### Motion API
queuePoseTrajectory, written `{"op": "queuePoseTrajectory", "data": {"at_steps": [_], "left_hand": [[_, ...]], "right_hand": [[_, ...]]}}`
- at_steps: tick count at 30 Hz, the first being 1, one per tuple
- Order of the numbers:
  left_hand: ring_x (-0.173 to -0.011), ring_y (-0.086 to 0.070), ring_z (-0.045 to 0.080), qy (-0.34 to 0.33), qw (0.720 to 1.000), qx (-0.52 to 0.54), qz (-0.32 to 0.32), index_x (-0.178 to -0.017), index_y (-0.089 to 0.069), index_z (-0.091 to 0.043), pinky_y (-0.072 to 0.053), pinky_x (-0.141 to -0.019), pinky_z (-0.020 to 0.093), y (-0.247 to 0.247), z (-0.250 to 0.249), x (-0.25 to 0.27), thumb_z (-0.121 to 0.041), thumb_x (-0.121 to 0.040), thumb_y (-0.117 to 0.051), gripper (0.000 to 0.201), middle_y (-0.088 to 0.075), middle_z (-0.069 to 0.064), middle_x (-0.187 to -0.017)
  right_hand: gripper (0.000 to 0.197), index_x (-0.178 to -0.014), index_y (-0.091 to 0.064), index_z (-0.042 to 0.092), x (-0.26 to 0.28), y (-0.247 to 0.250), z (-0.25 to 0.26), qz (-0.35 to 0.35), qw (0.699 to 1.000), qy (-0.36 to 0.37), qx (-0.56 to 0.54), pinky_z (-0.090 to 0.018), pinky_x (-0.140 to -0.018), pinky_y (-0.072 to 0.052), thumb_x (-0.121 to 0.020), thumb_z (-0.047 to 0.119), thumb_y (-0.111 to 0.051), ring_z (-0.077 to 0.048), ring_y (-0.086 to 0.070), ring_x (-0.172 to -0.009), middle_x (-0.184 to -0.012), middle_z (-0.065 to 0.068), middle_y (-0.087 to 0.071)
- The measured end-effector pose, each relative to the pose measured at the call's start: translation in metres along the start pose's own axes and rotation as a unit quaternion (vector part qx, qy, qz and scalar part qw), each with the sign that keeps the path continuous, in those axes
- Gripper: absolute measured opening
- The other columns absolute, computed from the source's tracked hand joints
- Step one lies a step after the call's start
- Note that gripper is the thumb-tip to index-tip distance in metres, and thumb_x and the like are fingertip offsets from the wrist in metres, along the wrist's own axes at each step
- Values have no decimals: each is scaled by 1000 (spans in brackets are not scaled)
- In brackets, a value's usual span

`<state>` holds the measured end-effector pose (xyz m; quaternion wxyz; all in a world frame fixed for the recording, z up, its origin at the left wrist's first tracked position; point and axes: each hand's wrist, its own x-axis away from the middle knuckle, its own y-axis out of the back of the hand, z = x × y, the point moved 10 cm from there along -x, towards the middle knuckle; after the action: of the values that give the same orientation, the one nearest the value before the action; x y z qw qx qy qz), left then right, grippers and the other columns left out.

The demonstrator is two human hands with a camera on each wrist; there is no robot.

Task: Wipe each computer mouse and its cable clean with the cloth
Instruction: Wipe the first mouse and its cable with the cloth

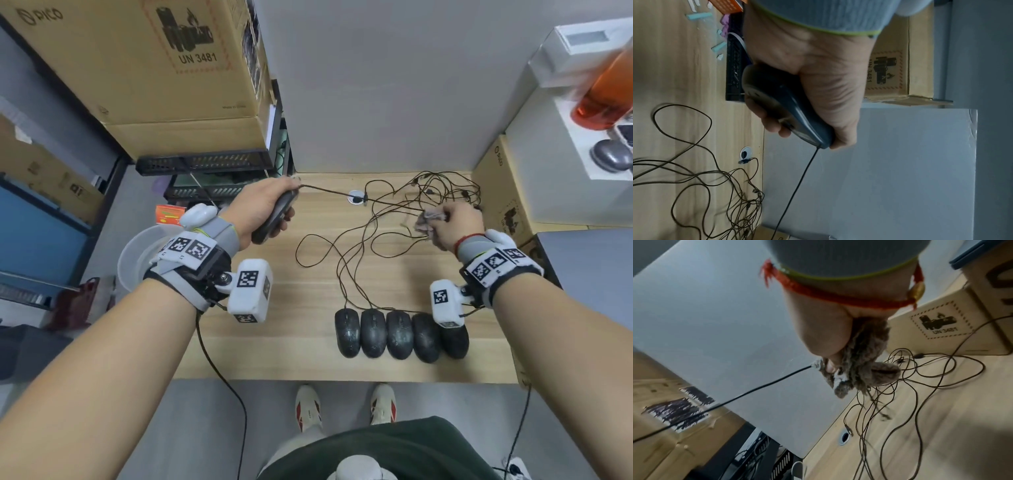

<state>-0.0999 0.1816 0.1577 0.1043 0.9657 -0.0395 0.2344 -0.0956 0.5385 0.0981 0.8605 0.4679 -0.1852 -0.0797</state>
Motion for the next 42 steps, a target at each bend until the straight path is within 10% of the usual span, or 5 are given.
{"op": "queuePoseTrajectory", "data": {"at_steps": [9,15,22,33,42], "left_hand": [[-58,-63,21,43,996,72,31,-101,-62,-13,-44,-55,30,-38,14,-2,-51,-95,-61,38,-66,5,-81],[-61,-62,22,51,987,116,96,-105,-62,-15,-47,-56,30,-70,4,9,-53,-96,-57,39,-64,5,-79],[-60,-59,22,99,974,153,138,-97,-65,-10,-49,-56,29,-77,9,17,-57,-90,-60,47,-63,6,-77],[-58,-58,25,94,976,100,167,-83,-61,-15,-45,-54,31,-87,7,25,-56,-95,-54,44,-64,4,-69],[-55,-52,20,12,974,226,17,-73,-65,-19,-40,-53,26,1,-20,3,-57,-92,-51,45,-61,1,-68]], "right_hand": [[5,-84,-71,14,21,-17,97,54,971,97,-211,-40,-51,-60,-87,18,-69,-29,-69,-60,-77,-11,-72],[6,-85,-68,16,48,-46,150,123,964,207,-111,-46,-67,-59,-87,22,-70,-32,-70,-70,-77,-12,-73],[19,-71,-61,26,56,-56,156,137,961,236,-38,-24,-58,-47,-87,19,-70,-23,-64,-68,-69,-2,-64],[18,-71,-64,26,45,-59,138,129,969,203,-57,-33,-64,-52,-87,21,-70,-26,-63,-65,-72,-7,-67],[8,-87,-66,9,16,-39,36,101,993,36,-49,-35,-55,-57,-92,14,-61,-26,-63,-55,-71,-11,-70]]}}
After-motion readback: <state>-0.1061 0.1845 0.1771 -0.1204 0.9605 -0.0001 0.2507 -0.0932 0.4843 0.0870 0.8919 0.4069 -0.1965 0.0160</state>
